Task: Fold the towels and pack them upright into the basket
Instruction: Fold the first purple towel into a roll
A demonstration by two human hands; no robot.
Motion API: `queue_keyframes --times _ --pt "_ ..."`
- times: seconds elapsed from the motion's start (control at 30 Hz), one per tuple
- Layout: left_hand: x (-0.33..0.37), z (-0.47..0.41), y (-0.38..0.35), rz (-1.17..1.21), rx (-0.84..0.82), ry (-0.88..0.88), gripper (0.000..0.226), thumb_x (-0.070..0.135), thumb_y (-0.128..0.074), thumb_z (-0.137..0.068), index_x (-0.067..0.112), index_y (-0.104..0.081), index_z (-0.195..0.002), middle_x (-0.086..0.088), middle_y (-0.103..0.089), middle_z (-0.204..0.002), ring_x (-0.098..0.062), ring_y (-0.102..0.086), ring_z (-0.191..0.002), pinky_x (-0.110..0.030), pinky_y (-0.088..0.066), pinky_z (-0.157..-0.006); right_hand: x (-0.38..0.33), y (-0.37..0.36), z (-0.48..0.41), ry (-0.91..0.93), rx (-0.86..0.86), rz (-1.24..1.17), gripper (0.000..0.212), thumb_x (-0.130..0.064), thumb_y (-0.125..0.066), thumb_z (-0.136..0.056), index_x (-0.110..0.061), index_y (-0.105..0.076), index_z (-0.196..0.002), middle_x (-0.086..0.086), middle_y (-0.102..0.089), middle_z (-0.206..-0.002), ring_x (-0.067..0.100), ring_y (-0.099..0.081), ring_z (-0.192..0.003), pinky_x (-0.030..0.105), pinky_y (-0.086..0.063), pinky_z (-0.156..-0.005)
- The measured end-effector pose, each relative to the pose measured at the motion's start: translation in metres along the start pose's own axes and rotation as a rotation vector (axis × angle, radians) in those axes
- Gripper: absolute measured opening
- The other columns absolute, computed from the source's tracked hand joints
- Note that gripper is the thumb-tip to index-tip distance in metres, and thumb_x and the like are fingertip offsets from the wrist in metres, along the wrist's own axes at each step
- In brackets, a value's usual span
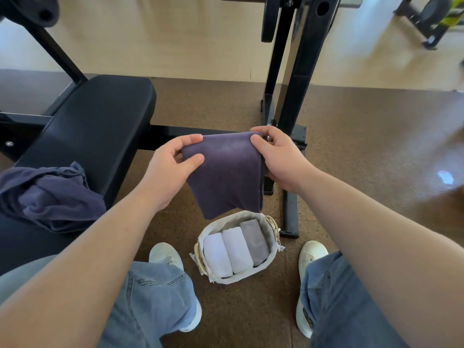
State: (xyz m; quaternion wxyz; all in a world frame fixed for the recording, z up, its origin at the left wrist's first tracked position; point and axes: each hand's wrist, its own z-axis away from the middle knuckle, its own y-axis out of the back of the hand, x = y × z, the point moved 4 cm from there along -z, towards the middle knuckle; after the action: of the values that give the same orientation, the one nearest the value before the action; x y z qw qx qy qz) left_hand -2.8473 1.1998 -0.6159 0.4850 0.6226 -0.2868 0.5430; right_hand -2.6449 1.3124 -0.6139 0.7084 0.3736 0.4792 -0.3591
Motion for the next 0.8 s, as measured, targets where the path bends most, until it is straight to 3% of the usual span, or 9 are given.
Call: queue_keyframes --times 0.13,0.17,0.23,0.33,0.43,0.6,0.7,0.8 --pt "-0.004 -0.002 0.001 -0.168 -0.088 0.074 0.086 0.011 -0.076 -0.091 0.031 -0.029 -0.160 0.006 -0.040 -0.159 -0.020 -0.044 -0.143 -0.041 -0.046 -0.111 0.001 -0.006 0.006 -0.089 -0.303 -0.150 0.072 -0.006 -0.068 -0.097 -0.038 -0.036 -0.153 0.008 -0.059 -0.133 0.026 -0.068 -0.113 0.039 -0.062 -0.088" --pt "-0.005 -0.002 0.000 -0.198 -0.102 0.080 0.090 0.011 -0.077 -0.090 0.032 -0.027 -0.161 0.005 -0.039 -0.160 -0.022 -0.044 -0.143 -0.041 -0.046 -0.110 0.001 -0.007 0.008 -0.086 -0.348 -0.117 0.075 -0.001 -0.068 -0.096 -0.040 -0.037 -0.152 0.009 -0.058 -0.133 0.027 -0.068 -0.113 0.039 -0.063 -0.088" --pt "-0.004 -0.001 -0.002 -0.233 -0.113 0.078 0.093 0.011 -0.078 -0.089 0.034 -0.025 -0.161 0.004 -0.038 -0.161 -0.023 -0.045 -0.142 -0.041 -0.048 -0.108 0.003 -0.008 0.008 -0.036 -0.300 0.033 0.060 -0.002 -0.064 -0.098 -0.039 -0.048 -0.143 0.008 -0.059 -0.131 0.027 -0.068 -0.111 0.043 -0.062 -0.091" --pt "-0.003 0.000 -0.003 -0.223 -0.101 0.029 0.083 0.012 -0.077 -0.090 0.039 -0.034 -0.157 0.006 -0.045 -0.157 -0.020 -0.049 -0.139 -0.042 -0.049 -0.108 0.006 -0.003 0.001 0.030 -0.083 0.204 0.028 -0.012 -0.055 -0.104 -0.036 -0.063 -0.116 0.005 -0.064 -0.116 0.026 -0.064 -0.101 0.054 -0.058 -0.094" --pt "-0.004 0.000 -0.002 -0.212 -0.106 -0.008 0.066 0.013 -0.075 -0.091 0.037 -0.051 -0.148 0.009 -0.055 -0.147 -0.017 -0.054 -0.133 -0.046 -0.051 -0.108 0.006 0.000 -0.003 0.045 -0.075 0.214 0.024 -0.017 -0.055 -0.104 -0.035 -0.064 -0.117 -0.001 -0.063 -0.115 0.022 -0.061 -0.102 0.050 -0.054 -0.098" --pt "-0.001 0.001 -0.003 -0.225 -0.144 -0.017 0.068 0.016 -0.075 -0.092 0.035 -0.047 -0.151 0.010 -0.052 -0.149 -0.014 -0.051 -0.135 -0.039 -0.049 -0.108 0.005 -0.006 0.002 0.046 -0.296 0.291 0.072 -0.010 -0.083 -0.081 -0.036 -0.053 -0.141 -0.005 -0.055 -0.134 0.017 -0.060 -0.116 0.036 -0.056 -0.097" --pt "0.000 0.000 0.000 -0.004 -0.137 0.030 0.047 0.020 -0.057 -0.102 0.030 -0.053 -0.148 0.008 -0.056 -0.147 -0.014 -0.052 -0.135 -0.041 -0.045 -0.113 0.004 -0.005 0.000 0.051 -0.265 0.291 0.079 -0.002 -0.080 -0.080 -0.037 -0.053 -0.146 -0.005 -0.055 -0.135 0.019 -0.059 -0.117 0.038 -0.055 -0.100" --pt "0.001 0.001 0.000 0.185 -0.089 0.100 0.048 0.005 -0.035 -0.105 0.022 -0.059 -0.143 0.002 -0.060 -0.141 -0.018 -0.058 -0.129 -0.041 -0.050 -0.109 0.000 0.000 0.000 0.074 -0.250 0.257 0.077 0.001 -0.076 -0.083 -0.036 -0.053 -0.146 -0.007 -0.057 -0.133 0.017 -0.060 -0.117 0.037 -0.055 -0.101"
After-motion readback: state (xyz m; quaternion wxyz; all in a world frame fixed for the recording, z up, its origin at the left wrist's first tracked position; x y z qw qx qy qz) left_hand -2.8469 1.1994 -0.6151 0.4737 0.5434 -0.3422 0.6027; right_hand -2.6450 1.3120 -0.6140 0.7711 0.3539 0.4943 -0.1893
